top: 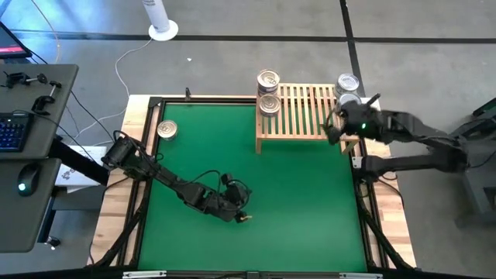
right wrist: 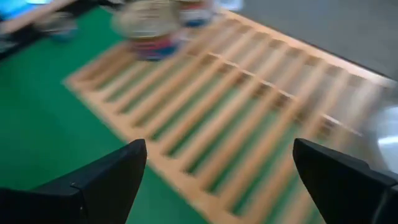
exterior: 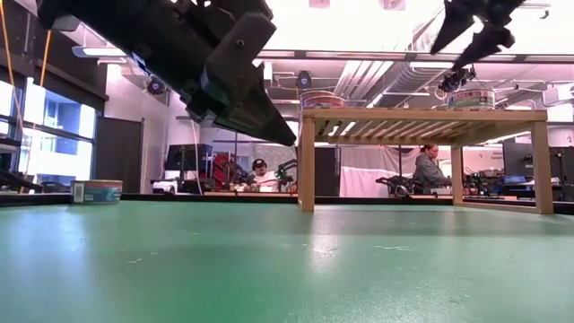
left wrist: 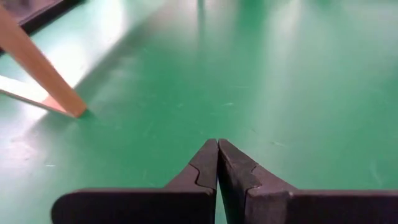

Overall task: Stack canned seafood by type on shelf
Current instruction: Stack the blue pink tuna can on top of the blue pink tuna can on the shelf

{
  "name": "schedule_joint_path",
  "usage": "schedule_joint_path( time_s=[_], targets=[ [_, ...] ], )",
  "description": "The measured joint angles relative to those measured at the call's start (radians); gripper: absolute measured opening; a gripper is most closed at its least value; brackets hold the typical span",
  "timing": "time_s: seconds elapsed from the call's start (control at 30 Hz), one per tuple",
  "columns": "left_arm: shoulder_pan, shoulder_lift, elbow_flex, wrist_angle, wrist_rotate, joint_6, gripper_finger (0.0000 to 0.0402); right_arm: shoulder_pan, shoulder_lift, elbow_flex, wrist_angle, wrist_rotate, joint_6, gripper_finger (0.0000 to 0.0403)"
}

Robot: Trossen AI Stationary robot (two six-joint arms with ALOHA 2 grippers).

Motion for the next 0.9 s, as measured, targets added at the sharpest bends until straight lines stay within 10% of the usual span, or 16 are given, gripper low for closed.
schedule_joint_path(
  time_s=[0.33, 0.7, 0.9],
  targets=[
    [0.038, -0.03, 0.0, -0.188, -0.032, -0.122, 0.0, 0.449, 0.102, -0.272, 0.537, 0.142, -0.058, 0.0399],
    [0.122, -0.246, 0.001, -1.075, 0.015, -0.736, 0.0, 0.73, 0.367, -0.503, 1.142, 0.195, -0.157, 0.0399],
    [0.325, -0.276, 0.0, -1.4, 0.113, -0.8, 0.0, 0.765, 0.514, -0.525, 1.25, 0.343, -0.132, 0.0399]
  ],
)
